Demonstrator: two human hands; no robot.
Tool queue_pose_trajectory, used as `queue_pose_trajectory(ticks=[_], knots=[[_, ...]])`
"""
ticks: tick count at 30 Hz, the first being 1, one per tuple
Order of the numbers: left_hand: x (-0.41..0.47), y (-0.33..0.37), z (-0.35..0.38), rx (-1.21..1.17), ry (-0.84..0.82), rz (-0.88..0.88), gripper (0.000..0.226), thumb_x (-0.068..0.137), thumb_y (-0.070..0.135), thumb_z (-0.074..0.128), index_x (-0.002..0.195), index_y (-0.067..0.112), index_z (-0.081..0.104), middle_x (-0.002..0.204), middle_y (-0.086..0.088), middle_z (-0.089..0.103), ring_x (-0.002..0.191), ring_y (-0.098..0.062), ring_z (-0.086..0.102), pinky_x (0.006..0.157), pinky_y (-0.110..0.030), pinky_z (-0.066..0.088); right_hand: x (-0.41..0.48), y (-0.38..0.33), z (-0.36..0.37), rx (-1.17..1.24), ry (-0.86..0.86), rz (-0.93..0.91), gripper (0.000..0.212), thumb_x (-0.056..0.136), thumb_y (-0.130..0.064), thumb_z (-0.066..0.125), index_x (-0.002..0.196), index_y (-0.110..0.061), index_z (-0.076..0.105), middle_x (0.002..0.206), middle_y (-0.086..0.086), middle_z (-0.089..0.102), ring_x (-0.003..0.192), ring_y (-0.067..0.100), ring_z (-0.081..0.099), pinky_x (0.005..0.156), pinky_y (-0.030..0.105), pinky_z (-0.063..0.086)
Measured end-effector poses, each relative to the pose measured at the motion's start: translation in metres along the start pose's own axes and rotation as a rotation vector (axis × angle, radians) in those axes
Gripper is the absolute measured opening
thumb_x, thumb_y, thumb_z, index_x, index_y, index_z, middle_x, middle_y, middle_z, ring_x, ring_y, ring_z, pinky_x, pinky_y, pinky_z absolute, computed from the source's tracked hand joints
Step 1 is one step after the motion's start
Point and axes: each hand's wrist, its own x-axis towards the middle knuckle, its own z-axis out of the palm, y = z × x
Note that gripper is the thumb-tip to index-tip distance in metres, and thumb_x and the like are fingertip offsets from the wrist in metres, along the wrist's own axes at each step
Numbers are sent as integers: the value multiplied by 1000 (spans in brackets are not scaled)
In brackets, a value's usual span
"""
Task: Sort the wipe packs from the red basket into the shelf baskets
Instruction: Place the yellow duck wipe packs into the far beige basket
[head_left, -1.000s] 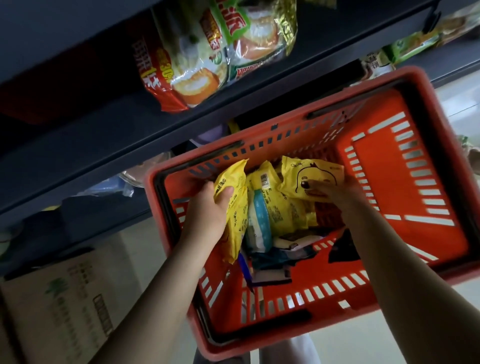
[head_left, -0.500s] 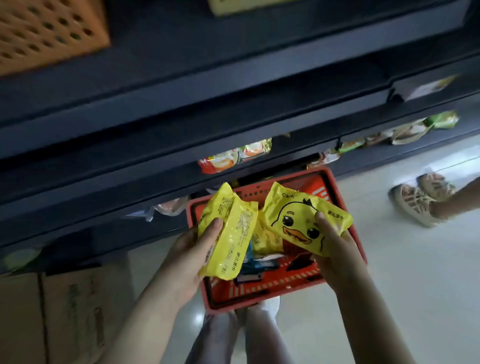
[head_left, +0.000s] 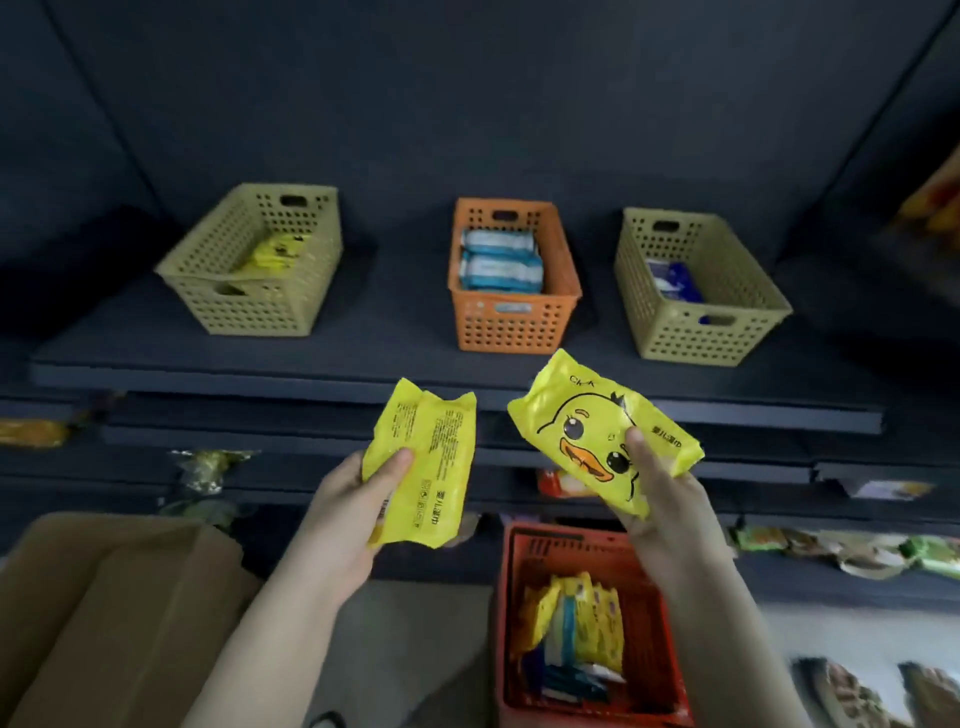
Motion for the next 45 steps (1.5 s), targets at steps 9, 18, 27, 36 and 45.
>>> queue_pose_trajectory(ticks=[9, 18, 27, 36, 45], knots=[[27, 104, -157, -82, 58, 158, 23, 90, 25, 63, 112, 18, 66, 104, -3, 75, 95, -21, 72, 74, -36, 54, -17, -5, 200, 72, -47, -123, 30, 89, -25, 66, 116, -15, 61, 102, 6, 75, 89, 22, 73, 66, 32, 57], [87, 169, -230, -131, 161, 198, 21, 90, 39, 62, 105, 25, 65, 98, 0, 75, 92, -23, 71, 72, -39, 56, 13, -13, 314, 7, -149, -198, 22, 90, -15, 64, 112, -15, 64, 107, 6, 74, 97, 22, 71, 83, 39, 56], [191, 217, -251, -130, 285, 228, 14, 91, 38, 63, 98, 26, 66, 97, 0, 74, 87, -22, 71, 68, -37, 56, 124, -26, 401, -250, -100, -288, 11, 90, -28, 65, 95, -19, 68, 93, 0, 76, 90, 20, 72, 81, 40, 58], [275, 259, -270, -185, 306, 177, 22, 92, 35, 62, 109, 20, 66, 98, 0, 76, 86, -19, 73, 66, -35, 58, 220, -20, 495, -846, -447, -156, 31, 90, -26, 62, 119, -26, 50, 109, 0, 66, 97, 21, 66, 85, 50, 56], [350, 298, -258, -201, 58, 18, 28, 93, 29, 62, 114, 12, 63, 95, -5, 76, 83, -21, 74, 68, -35, 60, 234, -19, 525, -1409, -536, -29, 44, 82, -27, 74, 123, -19, 58, 124, 2, 60, 108, 18, 57, 90, 31, 45]])
